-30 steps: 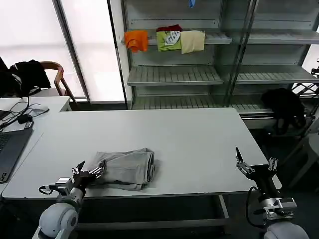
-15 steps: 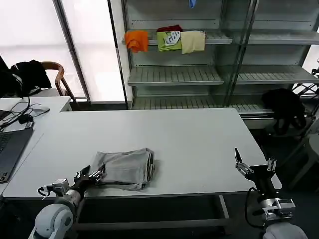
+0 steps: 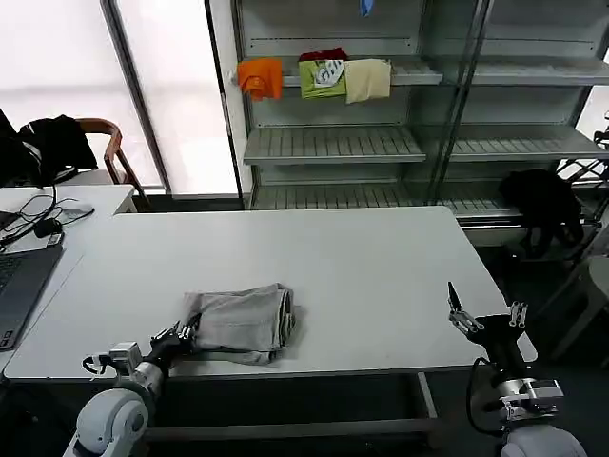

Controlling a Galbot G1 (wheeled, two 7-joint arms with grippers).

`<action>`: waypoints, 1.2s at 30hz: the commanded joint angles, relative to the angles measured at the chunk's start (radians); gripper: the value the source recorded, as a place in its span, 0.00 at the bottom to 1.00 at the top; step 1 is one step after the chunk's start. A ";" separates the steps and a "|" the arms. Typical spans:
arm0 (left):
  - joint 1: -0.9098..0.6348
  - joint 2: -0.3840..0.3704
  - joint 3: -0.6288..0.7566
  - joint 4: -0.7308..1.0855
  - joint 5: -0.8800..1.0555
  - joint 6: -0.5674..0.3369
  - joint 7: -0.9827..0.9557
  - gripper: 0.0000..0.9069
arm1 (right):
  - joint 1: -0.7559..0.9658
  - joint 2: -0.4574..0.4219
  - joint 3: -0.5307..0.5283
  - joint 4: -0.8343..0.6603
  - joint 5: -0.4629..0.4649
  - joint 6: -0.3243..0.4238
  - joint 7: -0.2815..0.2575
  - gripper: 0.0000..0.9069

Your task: Fold and organize the clothes.

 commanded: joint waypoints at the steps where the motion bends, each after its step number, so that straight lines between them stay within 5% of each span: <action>1: -0.004 0.010 -0.008 -0.021 0.005 -0.045 -0.021 0.00 | 0.006 0.002 -0.005 0.001 -0.001 -0.001 -0.001 1.00; 6: -0.010 0.083 -0.067 -0.025 0.000 -0.065 -0.048 0.00 | 0.016 0.001 -0.011 0.003 -0.002 -0.003 -0.002 1.00; 15: -0.081 0.364 -0.383 -0.008 0.026 -0.069 0.016 0.00 | 0.042 0.006 -0.039 -0.001 -0.011 -0.008 -0.003 1.00; 20: -0.151 0.418 -0.415 -0.123 0.085 -0.030 0.085 0.00 | 0.060 0.008 -0.049 0.004 -0.015 -0.025 -0.004 1.00; 24: -0.122 0.365 -0.276 -0.172 0.217 -0.042 0.159 0.00 | 0.056 0.006 -0.045 0.008 -0.014 -0.026 -0.003 1.00; 32: -0.094 0.099 0.246 0.099 0.532 -0.258 0.152 0.00 | 0.027 0.004 -0.021 0.016 -0.010 -0.018 -0.002 1.00; 36: -0.106 -0.011 0.368 0.028 0.527 -0.224 0.059 0.02 | 0.017 0.003 -0.015 0.011 -0.009 -0.014 -0.002 1.00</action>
